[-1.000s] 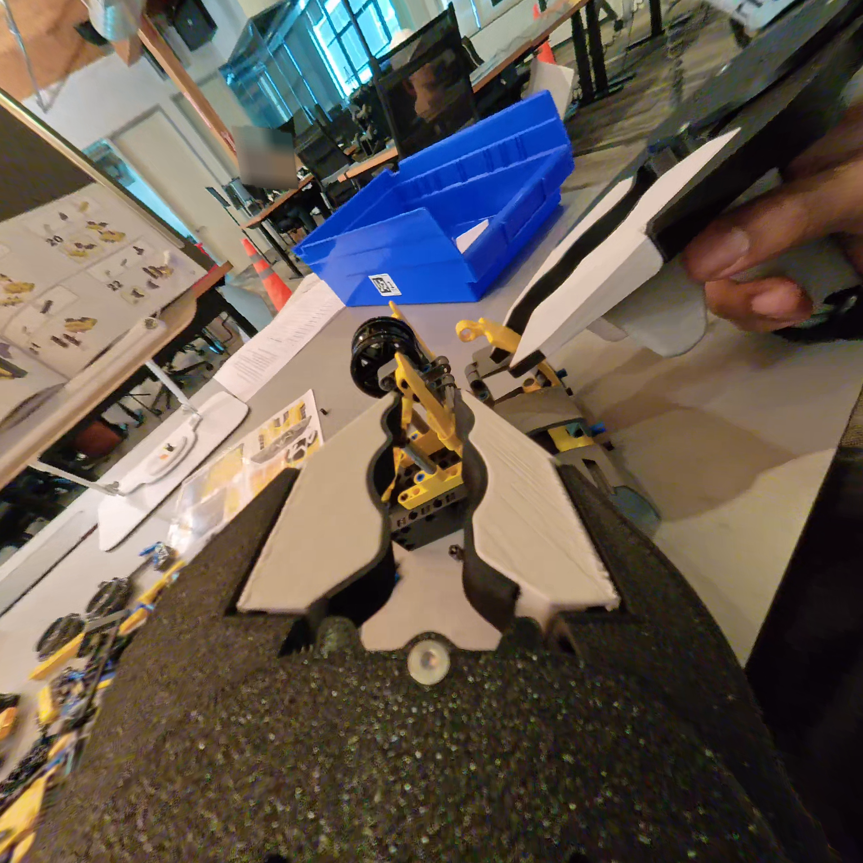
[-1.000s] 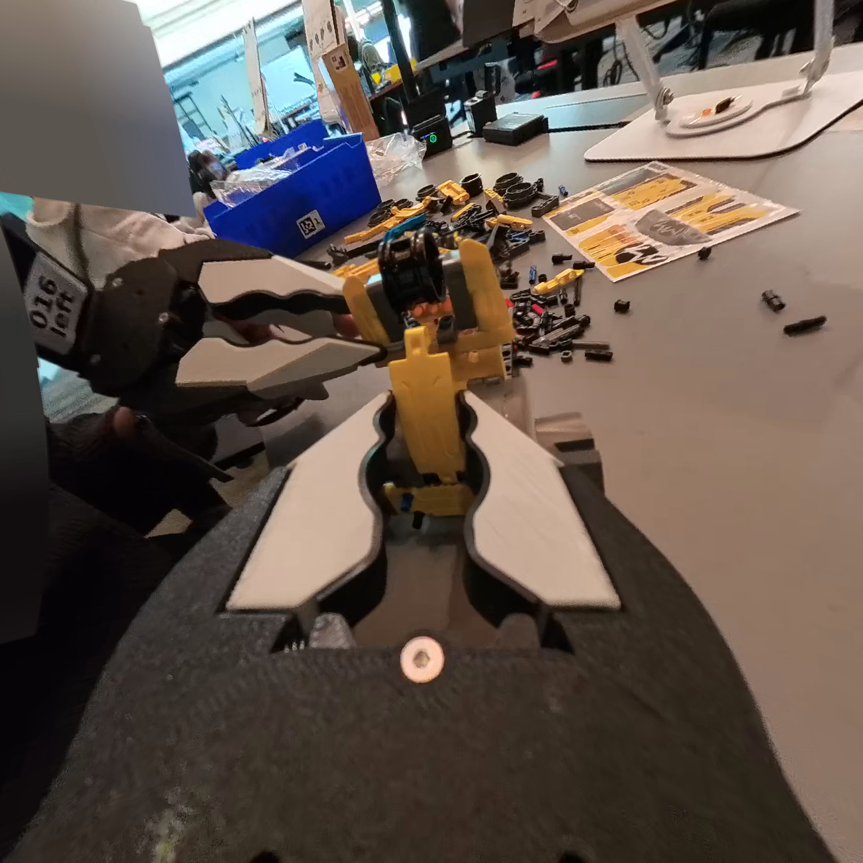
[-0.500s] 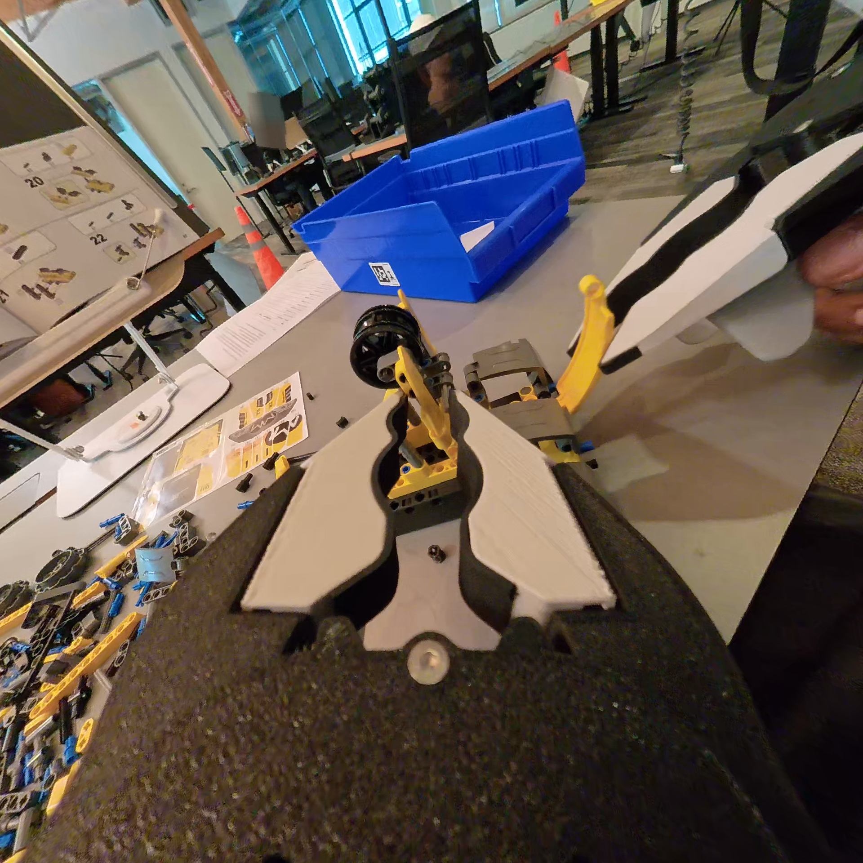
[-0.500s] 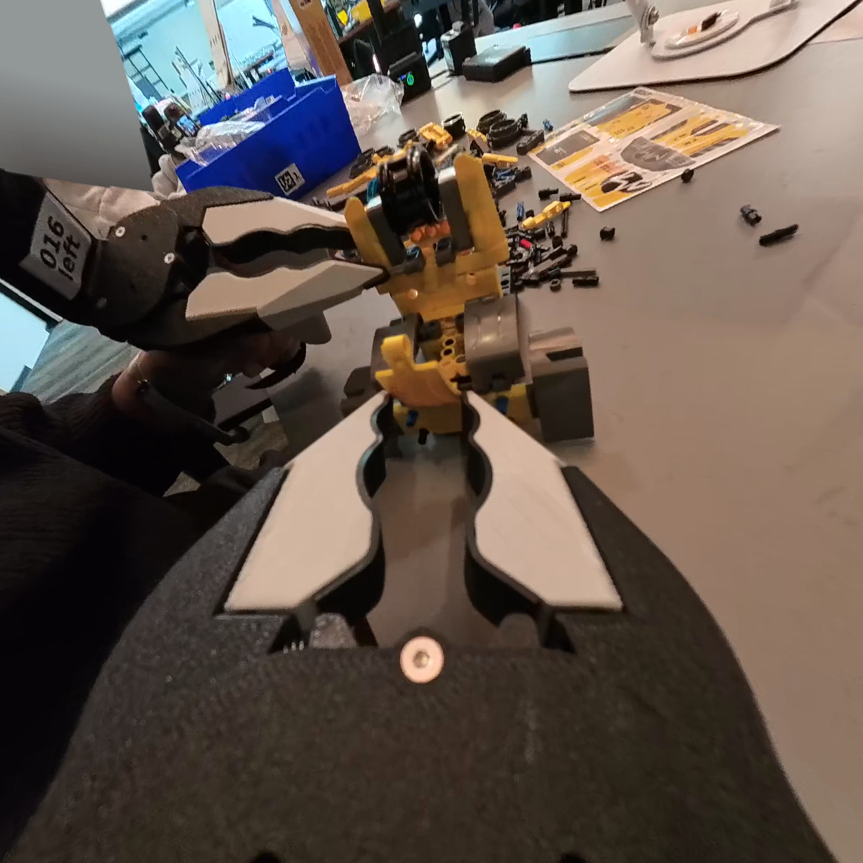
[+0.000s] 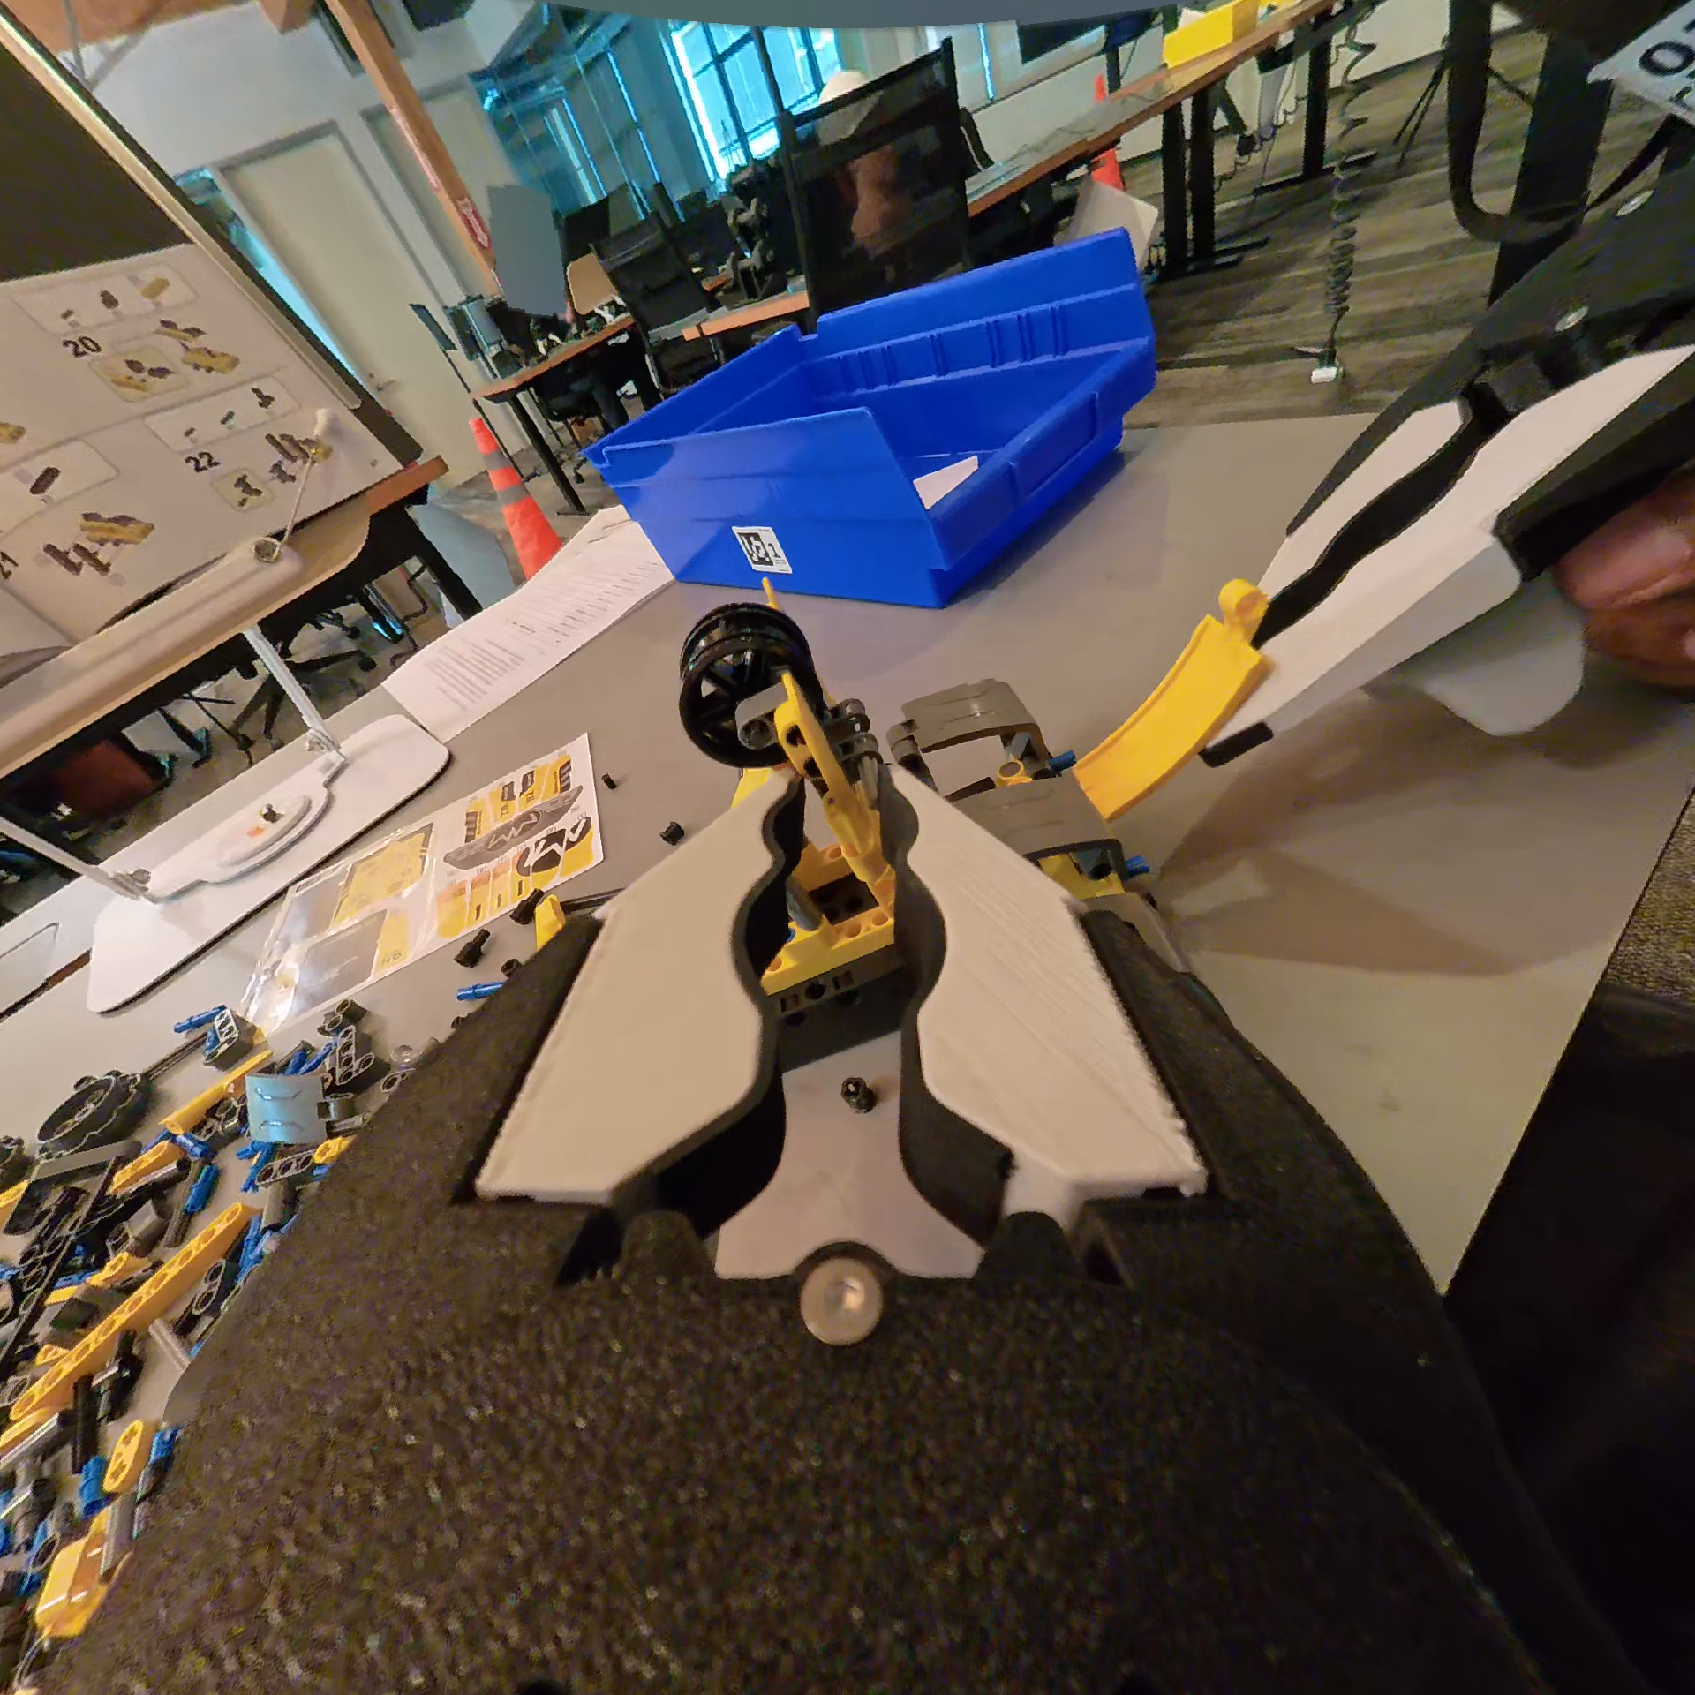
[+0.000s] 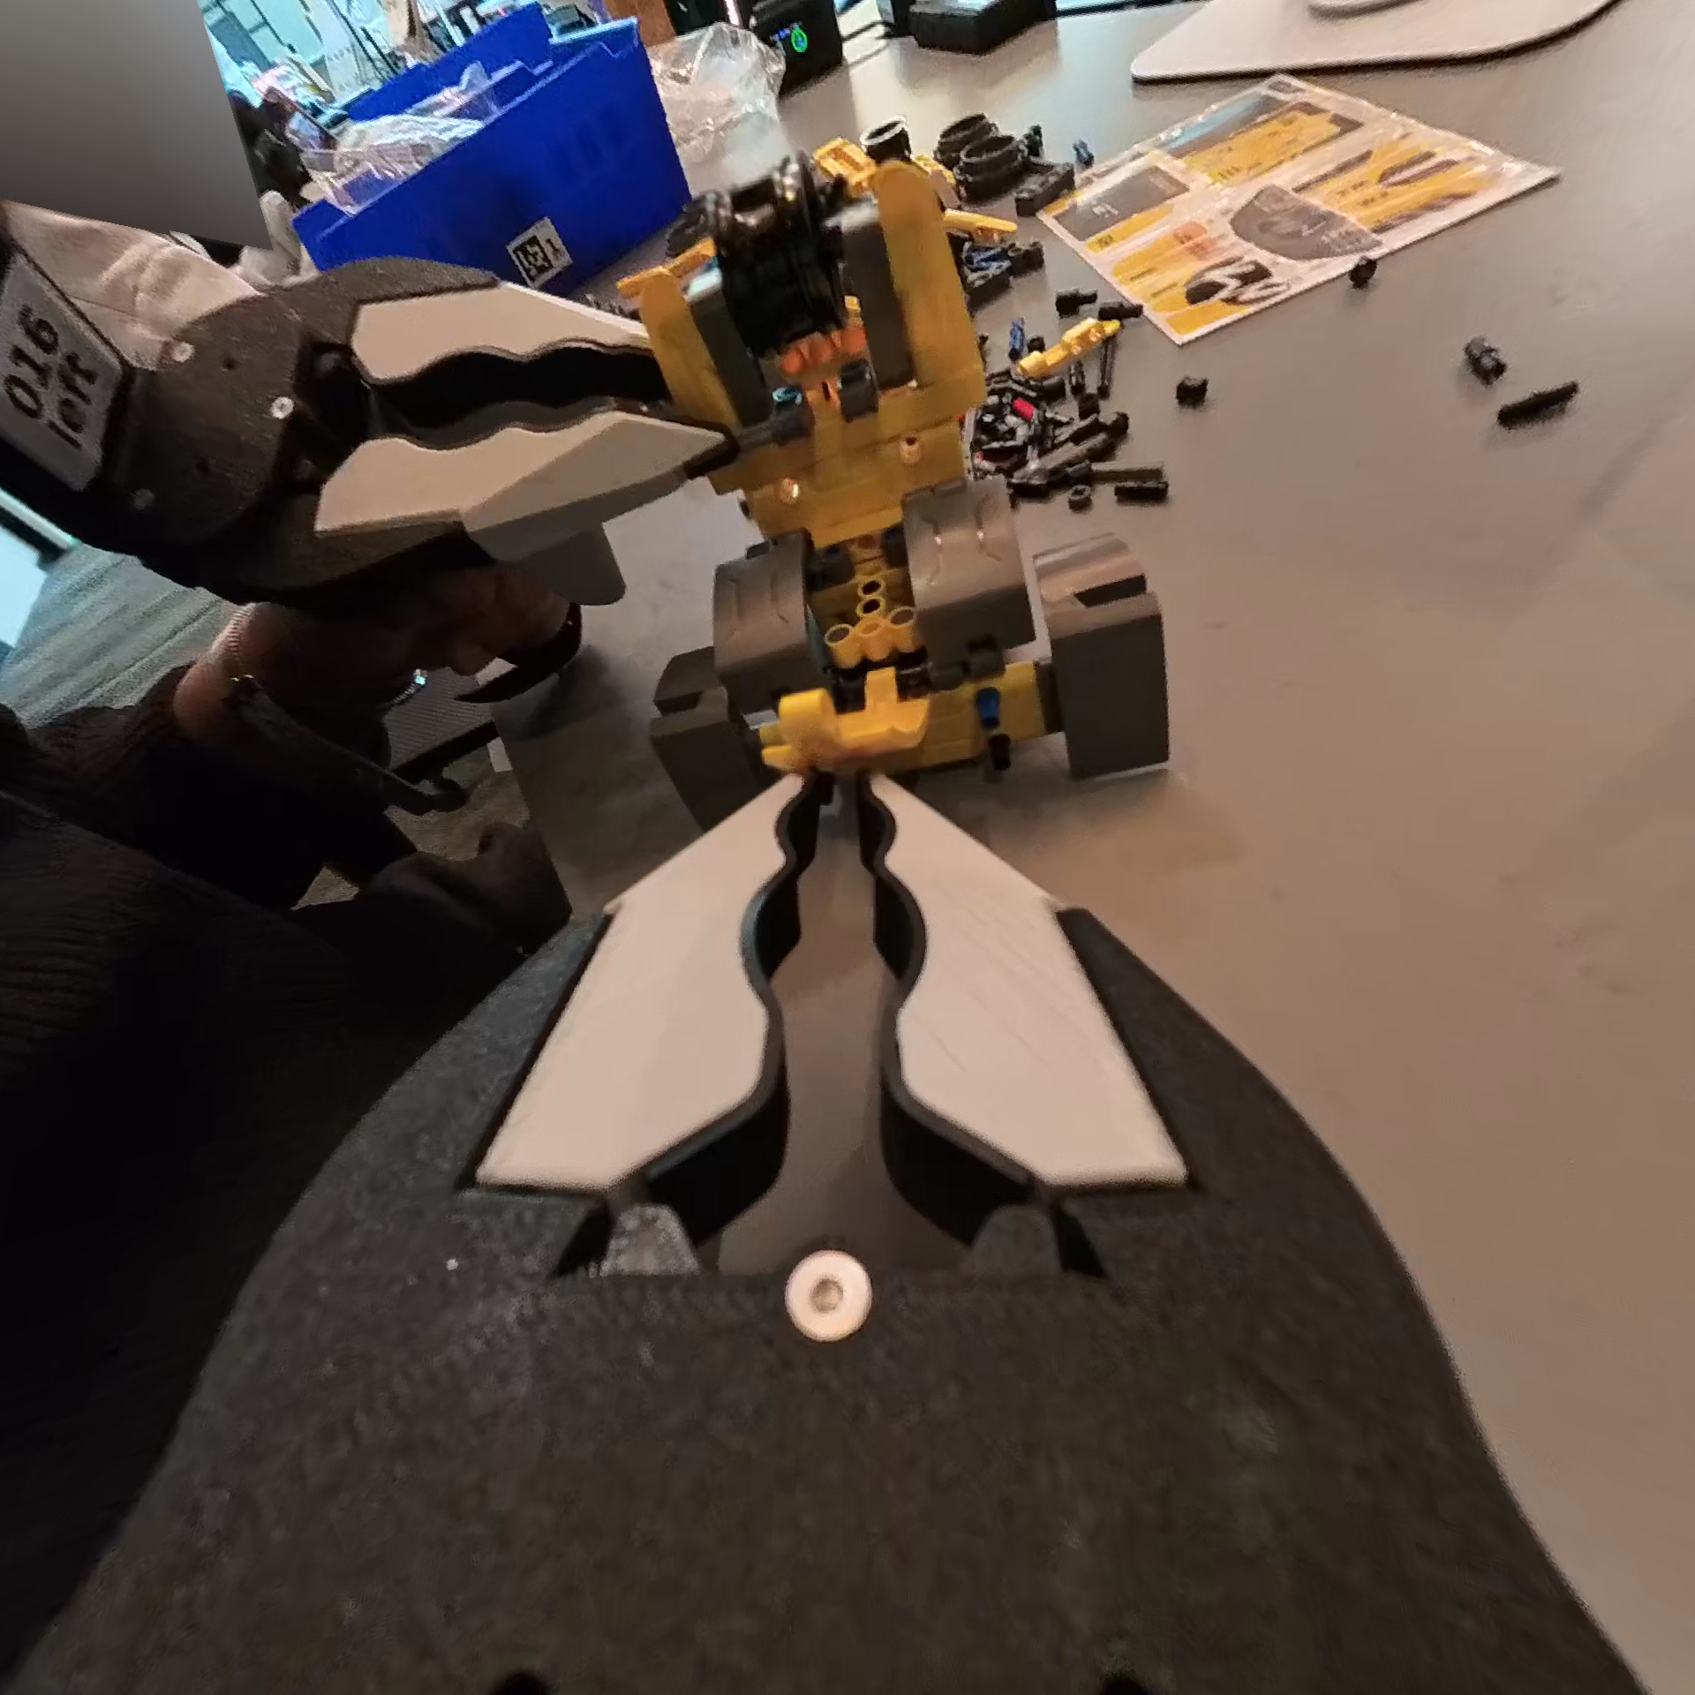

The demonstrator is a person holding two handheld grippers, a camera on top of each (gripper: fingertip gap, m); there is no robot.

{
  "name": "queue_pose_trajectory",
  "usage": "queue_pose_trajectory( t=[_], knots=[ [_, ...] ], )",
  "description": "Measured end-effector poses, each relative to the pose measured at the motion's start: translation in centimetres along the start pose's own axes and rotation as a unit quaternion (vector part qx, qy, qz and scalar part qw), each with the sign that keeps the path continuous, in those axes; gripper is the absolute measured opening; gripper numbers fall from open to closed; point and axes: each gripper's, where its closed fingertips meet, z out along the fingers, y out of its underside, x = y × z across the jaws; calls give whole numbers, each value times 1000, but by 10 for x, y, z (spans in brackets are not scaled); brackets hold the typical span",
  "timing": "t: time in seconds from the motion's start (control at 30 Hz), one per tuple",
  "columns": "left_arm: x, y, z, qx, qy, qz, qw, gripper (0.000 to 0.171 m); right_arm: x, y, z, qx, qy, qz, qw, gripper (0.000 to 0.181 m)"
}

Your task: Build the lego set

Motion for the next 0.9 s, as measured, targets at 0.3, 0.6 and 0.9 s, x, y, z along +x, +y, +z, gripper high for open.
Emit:
queue_pose_trajectory(
  t=[0.3, 0.6, 0.9],
  knots=[
    [1, 0, -1, 6, 5, 9, 1000, 15, -9, -21, 0, 62, -14, -14, 998, 7],
    [1, 0, -1, 13, 7, 15, 1000, 15, -9, -49, 3, 134, 61, -114, 983, 8],
    [1, 0, -1, 14, 9, 7, 1000, 15, -8, -54, 20, 123, 100, -152, 976, 9]
  ],
)
